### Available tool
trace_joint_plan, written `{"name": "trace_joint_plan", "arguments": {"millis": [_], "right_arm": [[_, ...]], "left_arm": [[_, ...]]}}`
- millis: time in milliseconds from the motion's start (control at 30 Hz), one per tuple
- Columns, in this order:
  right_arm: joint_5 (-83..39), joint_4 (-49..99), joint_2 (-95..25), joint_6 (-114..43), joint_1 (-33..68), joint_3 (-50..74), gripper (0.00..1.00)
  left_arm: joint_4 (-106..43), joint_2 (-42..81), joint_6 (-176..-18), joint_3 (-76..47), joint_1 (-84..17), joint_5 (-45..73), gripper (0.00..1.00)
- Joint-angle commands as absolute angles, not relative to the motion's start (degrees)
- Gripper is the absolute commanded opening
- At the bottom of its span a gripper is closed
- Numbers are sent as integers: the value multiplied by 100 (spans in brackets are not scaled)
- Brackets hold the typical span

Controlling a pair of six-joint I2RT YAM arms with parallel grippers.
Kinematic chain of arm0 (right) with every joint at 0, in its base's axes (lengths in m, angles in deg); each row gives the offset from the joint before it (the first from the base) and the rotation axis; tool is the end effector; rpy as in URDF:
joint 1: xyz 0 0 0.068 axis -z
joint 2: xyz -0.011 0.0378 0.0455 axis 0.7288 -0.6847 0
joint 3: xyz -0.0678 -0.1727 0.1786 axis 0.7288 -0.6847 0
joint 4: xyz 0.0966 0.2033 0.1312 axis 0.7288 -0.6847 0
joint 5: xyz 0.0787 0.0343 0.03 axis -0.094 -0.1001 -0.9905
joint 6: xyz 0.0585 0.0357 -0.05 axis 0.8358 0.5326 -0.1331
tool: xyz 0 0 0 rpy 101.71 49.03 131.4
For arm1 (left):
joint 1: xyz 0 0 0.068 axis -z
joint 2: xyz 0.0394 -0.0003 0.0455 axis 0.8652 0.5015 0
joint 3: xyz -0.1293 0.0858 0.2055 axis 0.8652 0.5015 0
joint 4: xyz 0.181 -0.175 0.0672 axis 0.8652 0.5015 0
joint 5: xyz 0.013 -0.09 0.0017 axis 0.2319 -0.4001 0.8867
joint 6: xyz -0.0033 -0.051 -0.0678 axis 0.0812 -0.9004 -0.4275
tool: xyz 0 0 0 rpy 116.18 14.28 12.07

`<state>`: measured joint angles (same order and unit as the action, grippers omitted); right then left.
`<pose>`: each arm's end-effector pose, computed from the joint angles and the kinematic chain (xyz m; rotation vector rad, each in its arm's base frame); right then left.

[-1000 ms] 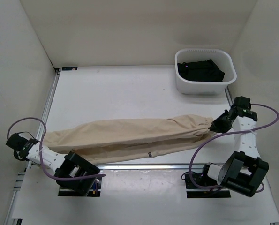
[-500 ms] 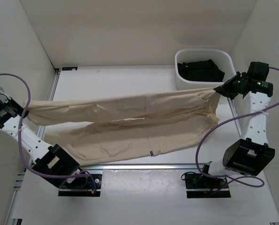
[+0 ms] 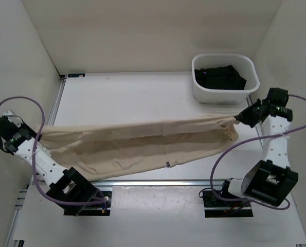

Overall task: Fold and stack the trousers
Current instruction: Fold the trousers

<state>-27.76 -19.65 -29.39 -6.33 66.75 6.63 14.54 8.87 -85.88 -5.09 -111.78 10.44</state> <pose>0.2876 -0.0858 0.2791 1.0590 2.2193 0.4139 0.1744 0.1972 0.2836 -0.9489 2.1578 0.1915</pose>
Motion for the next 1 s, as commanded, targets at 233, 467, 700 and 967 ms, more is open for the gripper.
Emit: {"name": "trace_joint_plan", "arguments": {"millis": [233,467,700,967], "right_arm": [[-1354,-1903,-1514,-233,7236,-1831,0],[-1415,-1683,-1752,-101,7798,-2298,7],[-1336,-2094,-1972,-372,7799,-1913,65],[-896,-2658,-1673,-654,7457,-1050,67]], "left_arm": [[734,-501,-8541,2472,-12160,2039,23],[285,-433,-8541,2861,-12213,2127,24],[1124,-495,-8541,2766,-12404,3373,57],[4539,-424,-8541,-293,-12644,2470,80]]}}
